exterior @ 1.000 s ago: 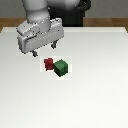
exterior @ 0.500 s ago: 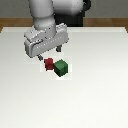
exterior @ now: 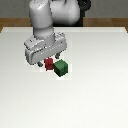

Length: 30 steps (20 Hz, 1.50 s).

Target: Place the red cube on top of the green cube.

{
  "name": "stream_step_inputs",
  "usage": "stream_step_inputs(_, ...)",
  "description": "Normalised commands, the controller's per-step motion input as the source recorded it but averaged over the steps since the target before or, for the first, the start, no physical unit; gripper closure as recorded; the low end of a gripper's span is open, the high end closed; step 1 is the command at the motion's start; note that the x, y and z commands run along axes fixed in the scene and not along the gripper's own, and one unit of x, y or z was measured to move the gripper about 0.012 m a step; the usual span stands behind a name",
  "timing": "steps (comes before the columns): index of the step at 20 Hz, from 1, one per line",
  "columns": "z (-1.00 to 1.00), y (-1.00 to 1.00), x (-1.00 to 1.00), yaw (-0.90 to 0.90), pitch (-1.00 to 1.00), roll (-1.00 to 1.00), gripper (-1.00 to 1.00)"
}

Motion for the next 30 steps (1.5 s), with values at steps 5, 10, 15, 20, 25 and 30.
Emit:
stream_step_inputs(5, -0.2, 0.0, 0.0, 0.0, 0.0, 0.0, 1.0)
stream_step_inputs(10, 0.0, 0.0, 0.0, 0.0, 0.0, 0.0, 1.0)
stream_step_inputs(15, 0.0, 0.0, 0.0, 0.0, 0.0, 0.0, 1.0)
stream_step_inputs(20, 0.6, 0.0, 0.0, 0.0, 0.0, 0.0, 1.0)
stream_step_inputs(25, 1.0, 0.0, 0.0, 0.0, 0.0, 0.0, 1.0)
stream_step_inputs(30, 0.8, 0.0, 0.2, 0.0, 0.0, 0.0, 1.0)
